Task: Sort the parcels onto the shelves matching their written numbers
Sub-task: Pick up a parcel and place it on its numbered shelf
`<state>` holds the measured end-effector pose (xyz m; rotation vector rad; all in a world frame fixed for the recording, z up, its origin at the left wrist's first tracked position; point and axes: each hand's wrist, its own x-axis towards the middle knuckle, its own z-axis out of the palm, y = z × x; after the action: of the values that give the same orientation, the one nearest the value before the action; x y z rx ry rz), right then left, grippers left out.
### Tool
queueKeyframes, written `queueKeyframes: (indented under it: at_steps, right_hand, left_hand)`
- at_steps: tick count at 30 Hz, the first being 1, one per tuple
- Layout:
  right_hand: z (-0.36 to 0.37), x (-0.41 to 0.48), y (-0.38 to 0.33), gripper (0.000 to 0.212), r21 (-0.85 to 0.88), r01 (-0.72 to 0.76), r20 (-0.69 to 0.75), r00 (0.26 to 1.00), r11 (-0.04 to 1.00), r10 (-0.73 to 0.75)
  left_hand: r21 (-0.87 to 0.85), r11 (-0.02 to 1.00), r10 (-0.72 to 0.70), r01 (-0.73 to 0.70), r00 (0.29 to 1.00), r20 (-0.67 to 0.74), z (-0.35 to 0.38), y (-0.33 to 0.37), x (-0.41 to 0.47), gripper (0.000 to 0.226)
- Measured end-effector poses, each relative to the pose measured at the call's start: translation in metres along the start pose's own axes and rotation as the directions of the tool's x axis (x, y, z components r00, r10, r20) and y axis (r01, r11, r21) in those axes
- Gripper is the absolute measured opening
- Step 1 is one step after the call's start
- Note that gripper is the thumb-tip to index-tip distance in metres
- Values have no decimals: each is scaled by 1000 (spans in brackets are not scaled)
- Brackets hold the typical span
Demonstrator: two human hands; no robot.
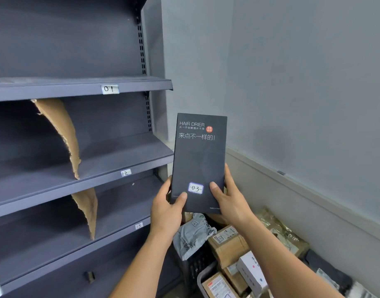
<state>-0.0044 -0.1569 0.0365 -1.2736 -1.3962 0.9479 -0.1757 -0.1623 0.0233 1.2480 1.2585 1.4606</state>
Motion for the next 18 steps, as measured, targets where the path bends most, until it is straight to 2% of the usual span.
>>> queueKeyframes:
  at_steps: [8, 12, 18]
  right_hand:
    - [22, -9, -15, 72, 61, 71, 175, 981, 996, -81]
    - [57, -22, -30, 76, 63, 130, 286, 948, 990, -142]
    - [125, -45, -53, 86, 101, 156, 417, 890, 983, -184]
  left_hand:
    - [91, 995, 55, -40, 985, -162, -30, 28, -44, 67]
    - [176, 984, 55, -12, 968, -247, -70, 39, -69, 69]
    - [211, 977, 69, 8, 931, -359, -140, 57, -102, 69]
